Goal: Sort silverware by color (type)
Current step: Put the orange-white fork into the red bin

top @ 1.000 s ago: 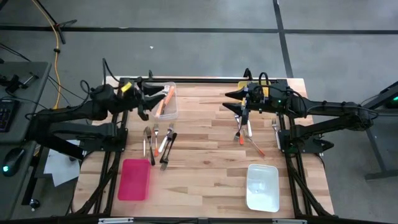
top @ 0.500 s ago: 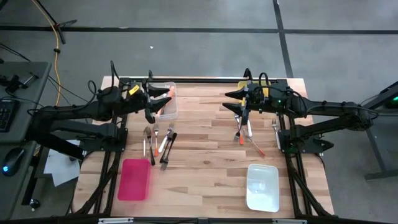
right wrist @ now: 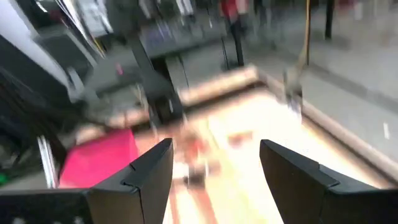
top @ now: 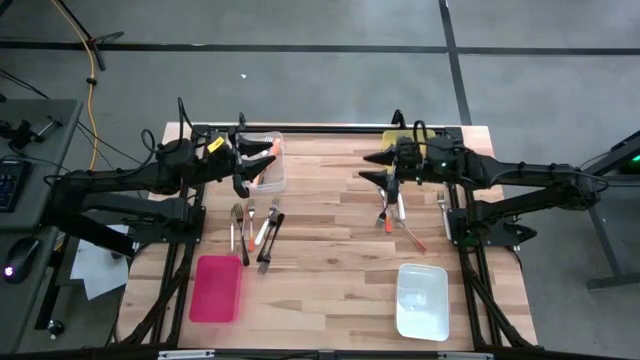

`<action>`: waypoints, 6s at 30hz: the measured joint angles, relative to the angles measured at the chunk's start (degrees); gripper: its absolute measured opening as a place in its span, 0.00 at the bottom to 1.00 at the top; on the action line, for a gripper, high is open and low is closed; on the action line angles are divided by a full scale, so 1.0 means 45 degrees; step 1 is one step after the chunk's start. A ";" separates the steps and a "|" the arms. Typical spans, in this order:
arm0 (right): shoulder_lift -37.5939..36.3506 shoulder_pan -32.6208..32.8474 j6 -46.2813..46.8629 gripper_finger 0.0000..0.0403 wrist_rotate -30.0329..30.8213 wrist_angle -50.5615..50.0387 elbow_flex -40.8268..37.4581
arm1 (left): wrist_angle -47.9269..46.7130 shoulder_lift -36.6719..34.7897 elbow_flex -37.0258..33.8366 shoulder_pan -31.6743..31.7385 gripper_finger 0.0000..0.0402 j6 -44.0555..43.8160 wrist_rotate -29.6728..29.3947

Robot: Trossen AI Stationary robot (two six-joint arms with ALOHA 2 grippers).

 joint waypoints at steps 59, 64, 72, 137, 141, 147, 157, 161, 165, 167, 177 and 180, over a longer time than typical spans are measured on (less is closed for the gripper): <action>0.3764 0.2861 0.9473 0.24 0.0063 -0.6725 -0.5187 | -0.0029 0.0000 0.0010 0.0005 0.45 -0.0364 -0.0010; 0.3484 0.2861 0.9199 0.02 -0.0106 -0.6732 -0.5228 | -0.0029 0.0000 0.0010 0.0005 0.45 -0.0359 -0.0010; 0.2909 0.2861 0.8048 0.01 -0.0465 -0.9224 -0.4127 | -0.0041 -0.0004 0.0010 0.0004 0.45 -0.0354 -0.0010; 0.4527 0.1253 -0.0091 0.00 -0.1076 0.6137 0.0096 | 0.5297 0.7367 0.1524 -0.0821 0.45 -0.1245 0.2263; 0.4466 0.1253 -0.0130 0.00 -0.1088 0.6142 0.0096 | 0.5179 0.7290 0.1516 -0.0821 0.41 -0.1232 0.2263; 0.4425 0.1239 -0.0130 0.00 -0.1031 0.6144 0.0096 | 0.5085 0.7043 0.1506 -0.0792 0.15 -0.0327 0.2137; 0.4425 0.1230 -0.0039 0.00 -0.1231 0.5976 0.0081 | 0.4699 0.6980 0.1511 -0.0724 0.01 -0.0071 0.2113; 0.4405 0.1142 0.0319 0.08 -0.1350 0.5649 0.0086 | 0.4080 0.6699 0.1506 -0.0576 0.01 -0.0019 0.2095; 0.4178 0.0960 0.0412 0.26 -0.1245 0.4789 0.0086 | 0.2917 0.5989 0.1506 -0.0304 0.00 0.0295 0.2008; 0.3832 0.0848 0.0116 0.35 -0.1199 0.4331 0.0086 | 0.2108 0.5517 0.1503 -0.0172 0.00 0.0439 0.2030; 0.0909 -0.0315 -0.0907 0.59 -0.0570 0.0430 0.0086 | -0.1083 0.2793 0.1218 -0.0003 0.00 0.0976 0.2021; 0.0100 -0.0645 -0.0912 0.60 -0.0495 -0.0218 0.0086 | -0.0589 0.2157 0.0481 -0.0188 0.00 0.0637 0.1881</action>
